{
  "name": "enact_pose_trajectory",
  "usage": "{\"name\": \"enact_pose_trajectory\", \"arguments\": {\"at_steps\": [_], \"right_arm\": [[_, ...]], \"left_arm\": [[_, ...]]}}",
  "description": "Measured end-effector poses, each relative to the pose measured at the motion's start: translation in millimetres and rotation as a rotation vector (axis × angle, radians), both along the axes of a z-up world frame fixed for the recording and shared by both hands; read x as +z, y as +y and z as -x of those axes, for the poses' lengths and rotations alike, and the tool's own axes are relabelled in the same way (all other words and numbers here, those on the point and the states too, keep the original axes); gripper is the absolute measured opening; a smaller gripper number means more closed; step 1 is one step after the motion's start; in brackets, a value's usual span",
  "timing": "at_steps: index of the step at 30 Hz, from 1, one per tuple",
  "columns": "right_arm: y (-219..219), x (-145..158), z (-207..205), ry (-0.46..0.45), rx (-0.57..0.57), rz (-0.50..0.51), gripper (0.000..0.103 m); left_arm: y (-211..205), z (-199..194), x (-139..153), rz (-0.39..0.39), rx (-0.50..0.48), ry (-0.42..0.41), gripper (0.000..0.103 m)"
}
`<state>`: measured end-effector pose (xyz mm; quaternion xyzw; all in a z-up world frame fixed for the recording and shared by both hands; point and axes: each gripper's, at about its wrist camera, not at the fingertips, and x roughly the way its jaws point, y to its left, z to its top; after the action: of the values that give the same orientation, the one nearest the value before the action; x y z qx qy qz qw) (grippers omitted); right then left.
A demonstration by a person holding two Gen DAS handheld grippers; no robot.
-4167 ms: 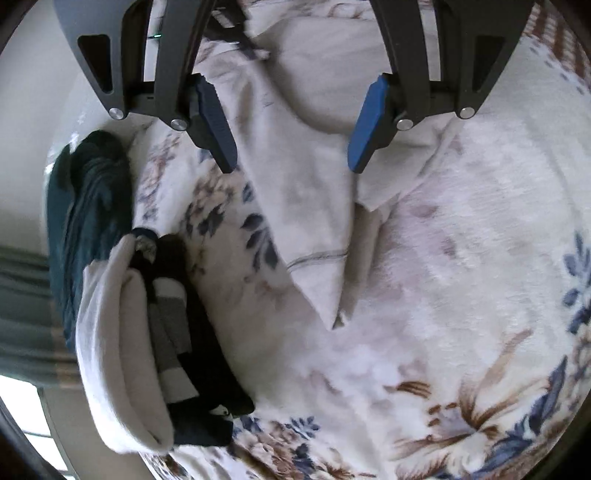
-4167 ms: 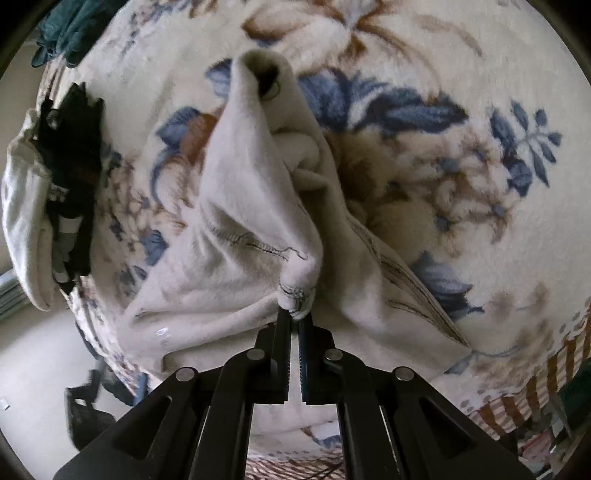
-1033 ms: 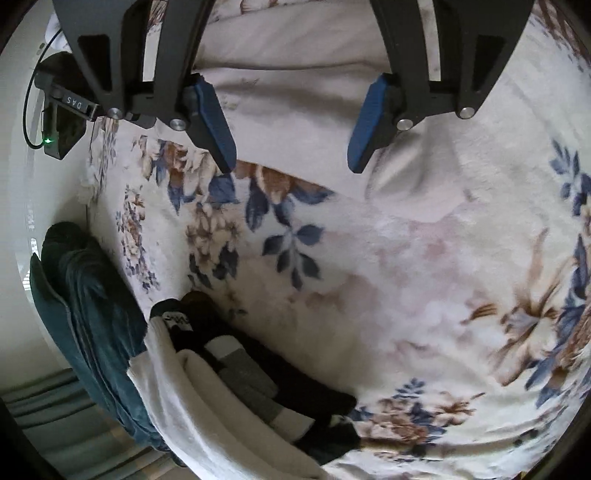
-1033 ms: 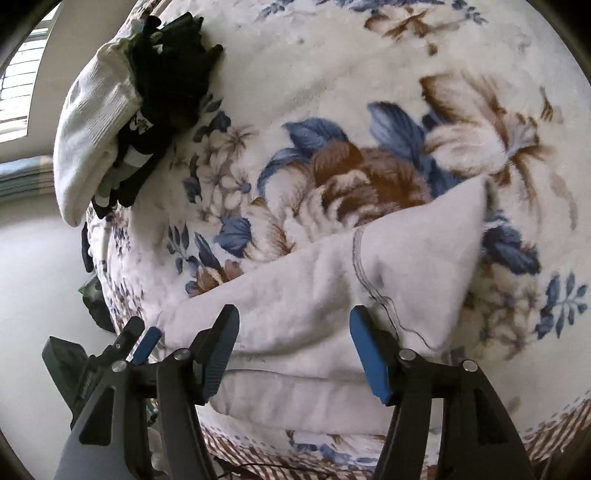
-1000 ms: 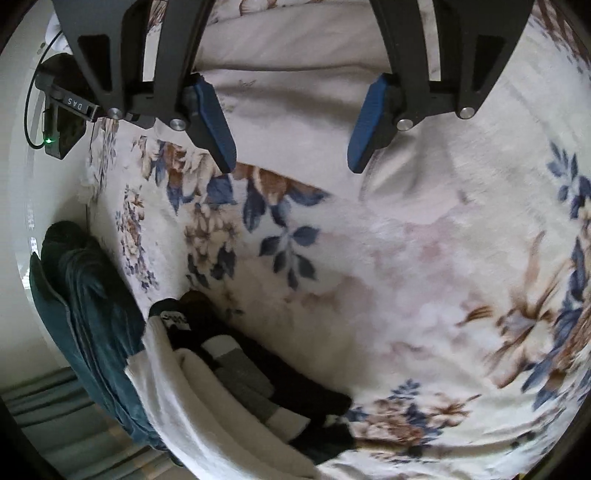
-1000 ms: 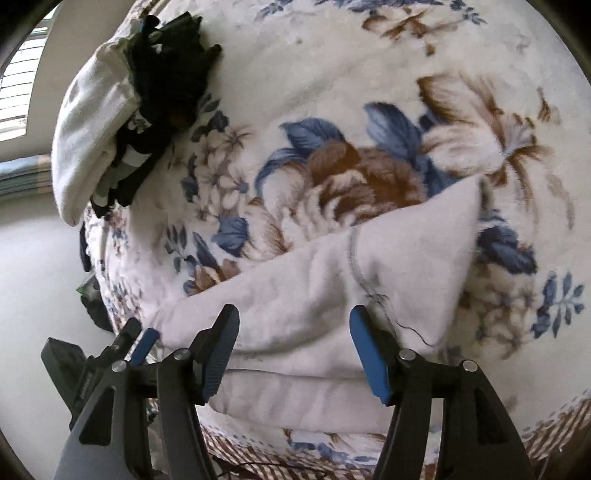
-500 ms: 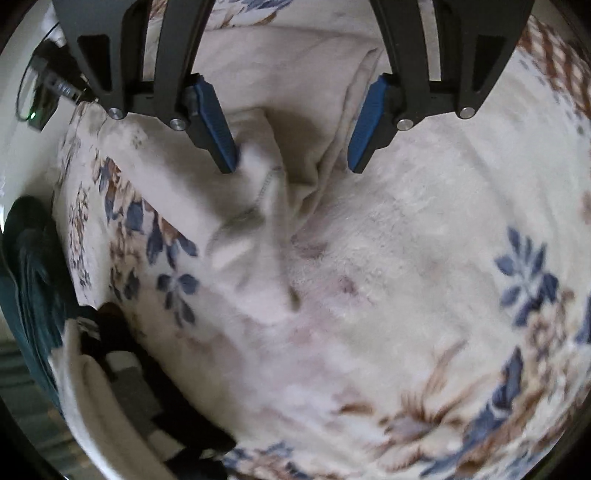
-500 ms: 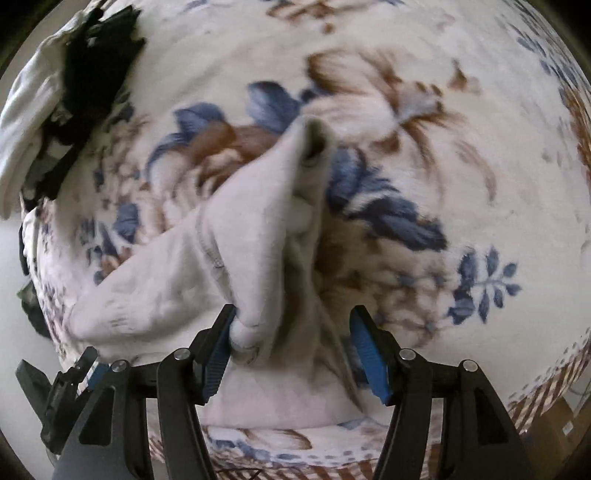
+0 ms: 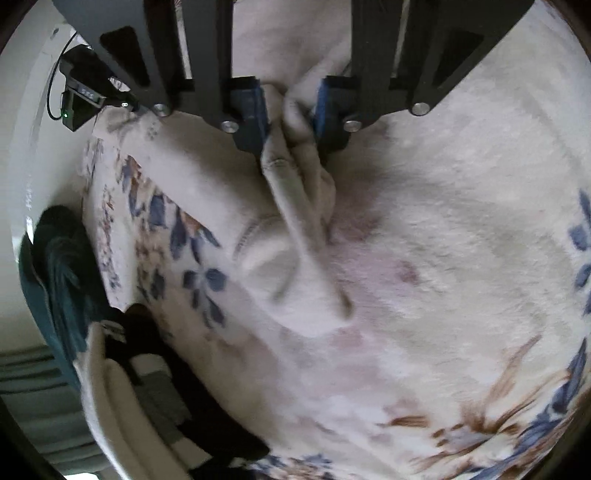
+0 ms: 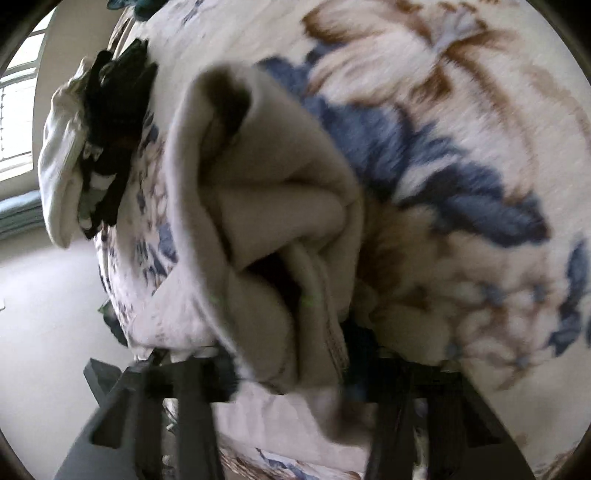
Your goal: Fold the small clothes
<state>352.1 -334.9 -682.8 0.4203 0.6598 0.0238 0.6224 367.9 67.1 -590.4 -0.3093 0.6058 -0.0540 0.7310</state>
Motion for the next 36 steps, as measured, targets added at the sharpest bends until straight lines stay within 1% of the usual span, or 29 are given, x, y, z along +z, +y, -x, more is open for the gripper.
{"name": "enact_pose_trajectory", "arguments": {"at_steps": [2,4,7,13,14,15,19,20,23,26,27,28,29,31,33,34,36], "right_arm": [[2,4,2,-0.023,-0.005,0.015,0.023],[3,8,4,-0.038,-0.021,0.014,0.021],[2,27,9,-0.082,-0.037,0.013,0.019],[13,80,11,-0.194,0.034,0.053,0.018],[15,91,10,-0.208,0.041,0.06,0.017],[19,101,10,-0.226,0.046,0.056,0.017],[31,145,6,-0.309,0.067,0.065,0.017],[40,153,-1,-0.323,0.07,0.069,0.017],[48,188,-15,-0.37,0.072,0.065,0.017],[52,228,-41,-0.413,0.083,0.061,0.017],[57,239,-53,-0.422,0.084,0.063,0.017],[61,248,-67,-0.432,0.083,0.064,0.017],[64,258,-84,-0.442,0.083,0.062,0.017],[71,279,-122,-0.459,0.07,0.058,0.017],[77,293,-166,-0.478,0.058,0.052,0.017],[81,298,-188,-0.489,0.053,0.048,0.017],[87,300,-230,-0.507,0.049,0.046,0.017]], "left_arm": [[-3,0,6,-0.007,-0.006,-0.032,0.013],[-1,1,13,0.004,0.006,-0.056,0.012],[3,2,28,0.021,0.013,-0.09,0.011],[4,2,62,0.047,0.0,-0.174,0.01],[4,1,71,0.068,0.0,-0.191,0.01],[4,1,76,0.067,0.0,-0.203,0.01],[3,-5,116,0.062,-0.007,-0.294,0.01],[5,-9,132,0.061,-0.01,-0.327,0.01],[13,-23,172,0.057,-0.008,-0.391,0.01],[21,-49,213,0.041,-0.003,-0.442,0.01],[24,-58,224,0.041,-0.001,-0.454,0.01],[29,-76,239,0.028,0.001,-0.47,0.01],[32,-88,248,0.026,-0.003,-0.478,0.01],[42,-118,260,0.024,0.0,-0.482,0.01],[54,-154,267,0.019,0.01,-0.473,0.01],[62,-180,271,0.011,0.018,-0.468,0.01],[70,-211,272,0.001,0.021,-0.472,0.01]]}}
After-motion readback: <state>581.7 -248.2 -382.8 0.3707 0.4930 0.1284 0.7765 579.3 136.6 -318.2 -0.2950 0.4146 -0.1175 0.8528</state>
